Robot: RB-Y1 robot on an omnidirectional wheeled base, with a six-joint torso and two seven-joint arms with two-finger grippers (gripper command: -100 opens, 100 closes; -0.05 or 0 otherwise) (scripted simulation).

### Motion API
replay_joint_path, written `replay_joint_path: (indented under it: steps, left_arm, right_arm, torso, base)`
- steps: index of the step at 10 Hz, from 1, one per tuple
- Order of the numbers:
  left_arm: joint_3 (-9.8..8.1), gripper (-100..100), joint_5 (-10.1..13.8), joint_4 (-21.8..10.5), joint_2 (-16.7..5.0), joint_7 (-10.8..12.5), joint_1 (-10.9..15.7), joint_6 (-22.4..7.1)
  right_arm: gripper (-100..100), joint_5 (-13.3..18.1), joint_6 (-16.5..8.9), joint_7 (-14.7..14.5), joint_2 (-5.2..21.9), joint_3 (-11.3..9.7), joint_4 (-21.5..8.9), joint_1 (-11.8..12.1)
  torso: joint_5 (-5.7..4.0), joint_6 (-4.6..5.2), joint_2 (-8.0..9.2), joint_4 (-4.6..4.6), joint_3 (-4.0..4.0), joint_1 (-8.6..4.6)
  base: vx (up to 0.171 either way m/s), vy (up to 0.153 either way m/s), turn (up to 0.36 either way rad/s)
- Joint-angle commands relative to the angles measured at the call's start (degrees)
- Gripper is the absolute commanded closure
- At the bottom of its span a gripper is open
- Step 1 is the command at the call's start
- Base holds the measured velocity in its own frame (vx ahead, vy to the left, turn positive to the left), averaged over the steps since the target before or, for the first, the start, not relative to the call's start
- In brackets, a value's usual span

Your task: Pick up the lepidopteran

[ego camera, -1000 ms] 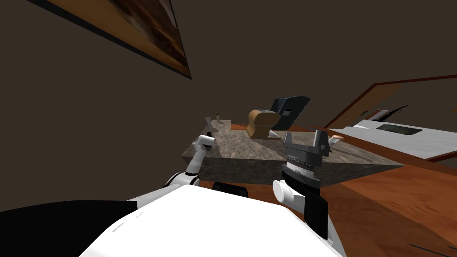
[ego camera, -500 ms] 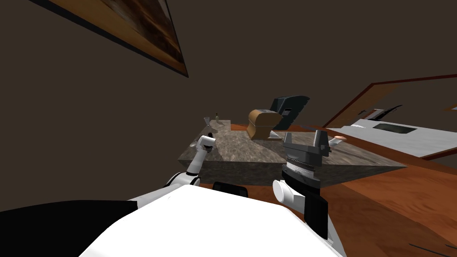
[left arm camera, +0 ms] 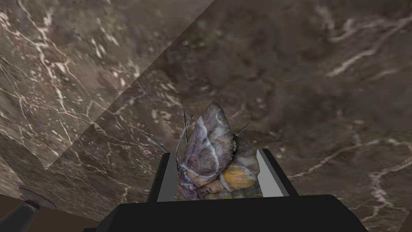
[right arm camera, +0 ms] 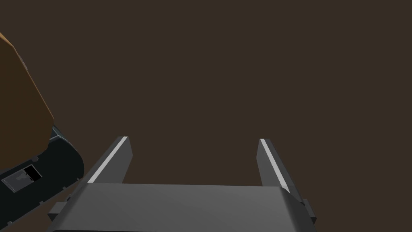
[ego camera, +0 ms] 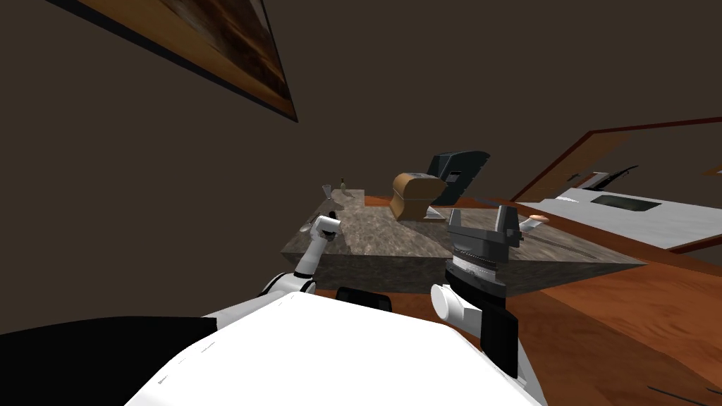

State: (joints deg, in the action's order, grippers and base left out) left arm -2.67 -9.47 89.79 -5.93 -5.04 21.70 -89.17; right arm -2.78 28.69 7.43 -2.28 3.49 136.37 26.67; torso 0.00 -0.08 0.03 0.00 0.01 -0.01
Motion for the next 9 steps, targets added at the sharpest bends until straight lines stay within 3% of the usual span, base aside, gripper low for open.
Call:
replay_joint_path:
  steps: [1, 4, 5, 6, 9]
  left_arm:
    - [0.0, 100, 0.0, 0.0, 0.0, 0.0, 0.0, 0.0]
    - [0.01, 100, 0.0, 0.1, 0.0, 0.0, 0.1, 0.1]
    - [0.02, 0, 0.0, 0.1, 0.0, 0.0, 0.1, 0.2]
    - [0.02, 100, -0.1, 1.5, 0.0, -0.2, 0.2, -1.8]
    - [0.03, 100, -0.1, 3.4, 0.1, -0.4, 0.5, -4.1]
  right_arm:
    - [0, 0.0, 0.0, 0.0, 0.0, 0.0, 0.0, 0.0]
    - [0, 0.0, 0.0, 0.0, 0.0, 0.0, 0.0, 0.0]
    - [0, 0.0, 0.0, 0.0, 0.0, 0.0, 0.0, 0.0]
    - [0, 0.0, 0.0, 0.0, 0.0, 0.0, 0.0, 0.0]
    - [0, 0.0, 0.0, 0.0, 0.0, 0.0, 0.0, 0.0]
  torso:
    - [0.0, 0.0, 0.0, 0.0, 0.0, 0.0]
    - [0.0, -0.02, -0.09, -0.08, -0.08, -0.01]
    - [0.0, -0.03, -0.1, -0.09, -0.09, 0.0]
    - [0.0, -0.03, -0.1, -0.09, -0.1, 0.0]
    - [0.0, -0.07, -0.09, -0.1, -0.09, 0.0]
  base:
    - [0.0, 0.0, 0.0]
    - [0.0, 0.0, 0.0]
    - [0.0, 0.0, 0.0]
    - [0.0, 0.0, 0.0]
    - [0.0, 0.0, 0.0]
